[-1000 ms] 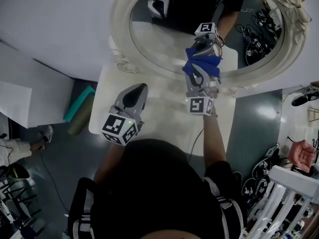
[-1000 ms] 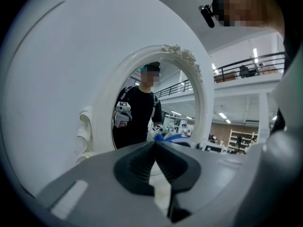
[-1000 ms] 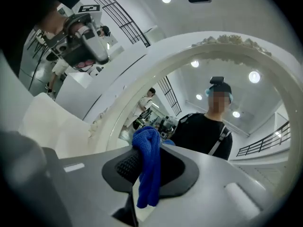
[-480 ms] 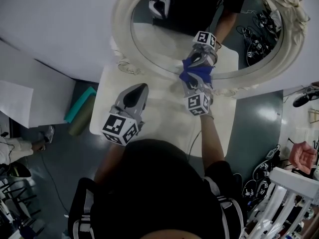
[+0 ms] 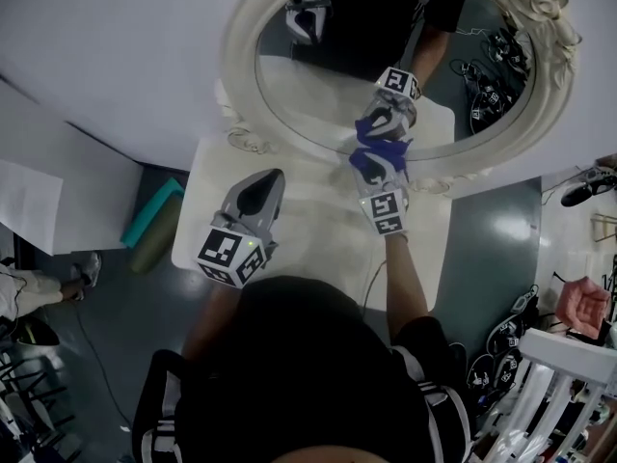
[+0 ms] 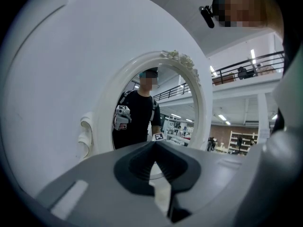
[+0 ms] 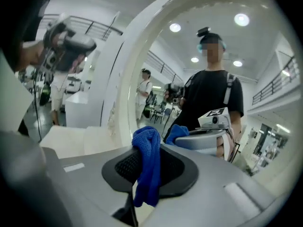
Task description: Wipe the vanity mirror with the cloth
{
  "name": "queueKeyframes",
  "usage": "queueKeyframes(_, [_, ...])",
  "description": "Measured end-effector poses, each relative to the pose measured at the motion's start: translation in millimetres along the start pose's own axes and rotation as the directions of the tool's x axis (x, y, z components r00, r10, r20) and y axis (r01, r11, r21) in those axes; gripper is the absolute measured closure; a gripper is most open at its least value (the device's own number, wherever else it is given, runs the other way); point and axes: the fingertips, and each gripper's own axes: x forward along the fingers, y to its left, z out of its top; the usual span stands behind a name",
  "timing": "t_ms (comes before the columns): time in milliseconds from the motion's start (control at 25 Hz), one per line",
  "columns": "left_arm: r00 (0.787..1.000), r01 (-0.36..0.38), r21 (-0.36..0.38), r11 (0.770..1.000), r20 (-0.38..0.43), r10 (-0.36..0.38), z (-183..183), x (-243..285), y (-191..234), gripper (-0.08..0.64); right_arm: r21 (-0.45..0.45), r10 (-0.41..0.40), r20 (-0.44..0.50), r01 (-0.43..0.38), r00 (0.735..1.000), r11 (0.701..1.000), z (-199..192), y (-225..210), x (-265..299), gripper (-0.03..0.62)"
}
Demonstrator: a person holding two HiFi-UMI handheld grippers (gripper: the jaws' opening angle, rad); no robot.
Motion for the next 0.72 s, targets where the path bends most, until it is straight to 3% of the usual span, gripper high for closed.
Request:
queueKeyframes(80, [1.000, -0.004, -0.004, 1.000, 0.003, 0.004, 0, -1, 1, 0.551, 0.183, -0.038, 0.138, 0.013, 0.990, 0.983, 24, -15, -25, 0.518])
queueKeyframes(120, [1.000, -0.006, -0.005, 1.000, 0.004, 0.006, 0, -1, 2, 0.551, 0.303, -0.064, 0.214, -0.004, 0.975, 0.953, 35, -23, -38, 0.518])
queueKeyframes(160, [1.000, -0.006, -0.006, 1.000, 0.004, 0.006, -1, -1, 2, 0.551, 0.433, -0.101, 0.291, -0.037, 0.951, 0.900, 44, -33, -52, 0.518])
queueKeyframes(240, [1.000, -0.002, -0.009, 1.000, 0.005, 0.002, -2, -1, 2, 0.551, 0.647, -0.224, 0.411, -0.109, 0.884, 0.755, 55, -54, -80, 0.518])
queueKeyframes(280, [1.000, 0.002, -0.009, 1.000, 0.004, -0.002, -3, -1, 1, 0.551, 0.704, -0.300, 0.437, -0.115, 0.848, 0.701, 58, -64, -95, 0.518])
queueKeyframes(320, [1.000, 0.008, -0.009, 1.000, 0.004, -0.008, -3, -1, -1, 0.551, 0.727, -0.368, 0.447, -0.091, 0.816, 0.681, 61, -72, -110, 0.518])
queueKeyframes(360, [1.000, 0.014, -0.009, 1.000, 0.003, -0.013, -3, -1, -3, 0.551, 0.723, -0.421, 0.449, -0.045, 0.788, 0.689, 66, -79, -124, 0.518])
queueKeyframes(520, [1.000, 0.022, -0.011, 1.000, 0.001, -0.022, -3, -2, -4, 0.551, 0.616, -0.542, 0.473, 0.179, 0.695, 0.767, 104, -108, -173, 0.518])
queueKeyframes(600, [1.000, 0.023, -0.014, 1.000, 0.003, -0.023, -3, -2, -4, 0.551, 0.573, -0.603, 0.481, 0.292, 0.637, 0.766, 122, -128, -199, 0.518])
queueKeyframes(720, [1.000, 0.027, -0.016, 1.000, 0.005, -0.027, -2, -2, -4, 0.551, 0.526, -0.681, 0.474, 0.440, 0.559, 0.727, 140, -157, -225, 0.518])
